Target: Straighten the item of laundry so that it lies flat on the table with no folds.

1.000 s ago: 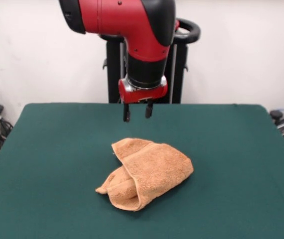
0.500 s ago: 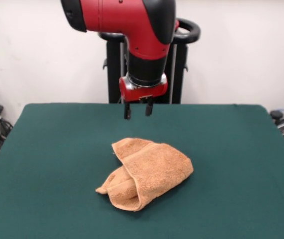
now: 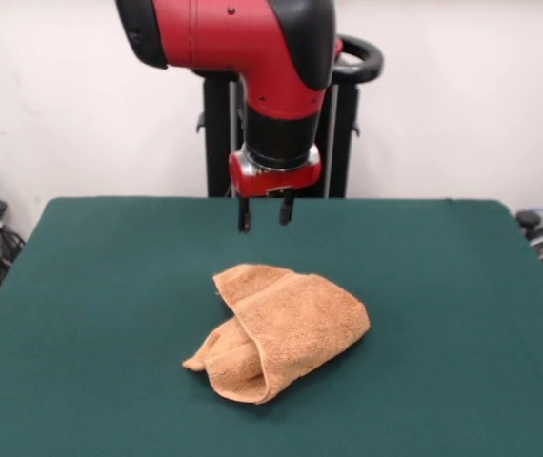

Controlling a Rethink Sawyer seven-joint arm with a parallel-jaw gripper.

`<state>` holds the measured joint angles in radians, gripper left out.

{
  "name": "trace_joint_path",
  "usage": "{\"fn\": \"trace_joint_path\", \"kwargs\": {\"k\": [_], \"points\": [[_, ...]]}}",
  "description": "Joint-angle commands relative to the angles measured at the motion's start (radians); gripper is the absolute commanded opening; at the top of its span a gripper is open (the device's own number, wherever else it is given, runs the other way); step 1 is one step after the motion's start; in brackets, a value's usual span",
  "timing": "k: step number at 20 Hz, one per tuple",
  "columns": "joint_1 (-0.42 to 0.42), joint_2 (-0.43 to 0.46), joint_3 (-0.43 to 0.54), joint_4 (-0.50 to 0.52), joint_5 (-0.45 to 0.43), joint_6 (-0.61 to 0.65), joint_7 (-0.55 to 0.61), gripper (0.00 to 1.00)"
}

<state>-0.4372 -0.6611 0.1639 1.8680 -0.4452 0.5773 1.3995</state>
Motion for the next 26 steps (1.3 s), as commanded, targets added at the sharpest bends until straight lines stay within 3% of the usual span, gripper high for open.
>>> {"fn": "trace_joint_path", "kwargs": {"k": [1, 8, 26], "points": [[-0.002, 0.057, -0.047, 0.021, -0.064, -0.071, 0.122, 1.0], [-0.001, 0.12, -0.079, 0.002, -0.113, -0.119, 0.111, 1.0], [-0.058, 0.128, -0.064, -0.018, -0.179, -0.102, 0.07, 1.0]]}}
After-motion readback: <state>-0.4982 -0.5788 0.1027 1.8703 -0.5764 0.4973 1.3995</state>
